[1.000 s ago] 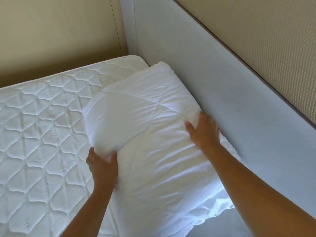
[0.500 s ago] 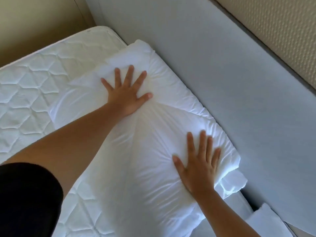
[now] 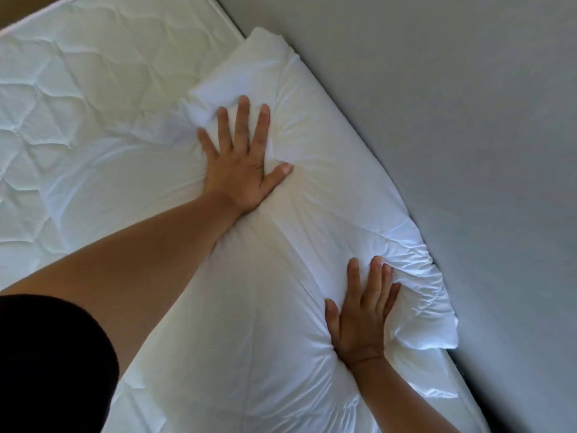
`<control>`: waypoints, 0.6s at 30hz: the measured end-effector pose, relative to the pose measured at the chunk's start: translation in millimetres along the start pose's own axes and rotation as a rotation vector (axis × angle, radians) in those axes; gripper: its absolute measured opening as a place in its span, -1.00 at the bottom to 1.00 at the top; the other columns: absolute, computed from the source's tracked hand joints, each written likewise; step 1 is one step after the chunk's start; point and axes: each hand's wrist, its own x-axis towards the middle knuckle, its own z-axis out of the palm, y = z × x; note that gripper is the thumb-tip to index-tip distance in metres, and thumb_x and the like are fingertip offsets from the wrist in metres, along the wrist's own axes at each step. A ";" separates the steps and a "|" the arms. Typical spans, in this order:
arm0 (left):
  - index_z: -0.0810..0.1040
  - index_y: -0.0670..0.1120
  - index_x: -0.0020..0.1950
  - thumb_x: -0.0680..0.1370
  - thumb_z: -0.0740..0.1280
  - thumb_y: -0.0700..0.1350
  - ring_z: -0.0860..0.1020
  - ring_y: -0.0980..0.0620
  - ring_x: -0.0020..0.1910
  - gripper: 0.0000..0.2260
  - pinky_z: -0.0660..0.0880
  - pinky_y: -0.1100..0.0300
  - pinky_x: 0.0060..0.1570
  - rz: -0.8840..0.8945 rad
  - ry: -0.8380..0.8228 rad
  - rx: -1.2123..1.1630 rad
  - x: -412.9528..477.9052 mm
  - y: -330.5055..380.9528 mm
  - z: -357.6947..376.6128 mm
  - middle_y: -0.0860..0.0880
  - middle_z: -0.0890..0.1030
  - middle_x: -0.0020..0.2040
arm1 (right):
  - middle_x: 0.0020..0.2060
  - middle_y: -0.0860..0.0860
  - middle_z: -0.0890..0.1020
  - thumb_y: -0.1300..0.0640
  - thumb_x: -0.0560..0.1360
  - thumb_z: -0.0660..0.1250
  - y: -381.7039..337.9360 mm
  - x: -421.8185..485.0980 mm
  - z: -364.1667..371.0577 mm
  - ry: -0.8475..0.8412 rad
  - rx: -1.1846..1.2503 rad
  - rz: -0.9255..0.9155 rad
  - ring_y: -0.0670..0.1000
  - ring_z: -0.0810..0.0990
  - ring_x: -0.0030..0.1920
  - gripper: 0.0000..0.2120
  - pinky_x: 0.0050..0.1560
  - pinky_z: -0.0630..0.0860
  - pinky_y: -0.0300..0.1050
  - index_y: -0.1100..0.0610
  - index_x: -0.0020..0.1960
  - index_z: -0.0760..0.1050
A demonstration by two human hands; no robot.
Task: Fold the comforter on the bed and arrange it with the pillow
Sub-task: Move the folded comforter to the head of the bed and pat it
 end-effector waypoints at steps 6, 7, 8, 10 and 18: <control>-0.26 0.04 0.62 0.53 -0.11 0.46 -0.11 -0.35 0.59 -0.19 -0.10 -0.46 0.44 -0.025 0.024 0.022 -8.0 4.5 -3.9 -0.13 -0.19 0.64 | 0.54 0.26 0.09 -0.24 0.62 -0.11 6.8 1.2 14.0 0.034 0.057 -0.051 0.14 -0.15 0.61 -0.35 0.57 -0.22 0.14 0.01 0.63 -0.04; -0.29 0.05 0.61 0.53 -0.14 0.46 -0.12 -0.34 0.59 -0.19 -0.11 -0.45 0.44 -0.036 0.017 0.037 -12.0 7.3 -7.6 -0.13 -0.21 0.64 | 0.55 0.26 0.10 -0.22 0.62 -0.10 6.2 0.6 11.5 0.035 0.065 -0.050 0.16 -0.13 0.61 -0.35 0.57 -0.20 0.15 0.05 0.62 0.00; -0.32 0.06 0.60 0.53 -0.16 0.46 -0.13 -0.33 0.59 -0.20 -0.12 -0.44 0.45 -0.050 0.002 0.057 -15.3 10.4 -12.9 -0.12 -0.23 0.64 | 0.56 0.26 0.10 -0.21 0.62 -0.08 4.8 1.1 7.3 0.030 0.075 -0.046 0.19 -0.09 0.61 -0.35 0.57 -0.19 0.17 0.09 0.61 0.05; -0.38 0.07 0.58 0.53 -0.20 0.45 -0.16 -0.32 0.59 -0.23 -0.13 -0.42 0.46 -0.079 -0.059 0.106 -24.7 18.3 -29.5 -0.11 -0.27 0.63 | 0.58 0.25 0.09 -0.16 0.60 0.00 0.5 -1.7 -8.4 -0.008 0.075 -0.030 0.25 -0.04 0.60 -0.35 0.57 -0.18 0.18 0.12 0.60 0.09; -0.18 0.29 0.58 0.54 -0.01 0.43 -0.28 -0.26 0.58 -0.32 -0.17 -0.51 0.39 0.100 -0.161 0.060 -76.7 78.0 -92.4 -0.01 -0.30 0.63 | 0.60 0.12 0.15 -0.22 0.56 0.07 4.5 -41.2 -103.2 -0.039 -0.048 0.130 0.17 0.05 0.61 -0.33 0.56 -0.02 0.27 0.01 0.61 0.12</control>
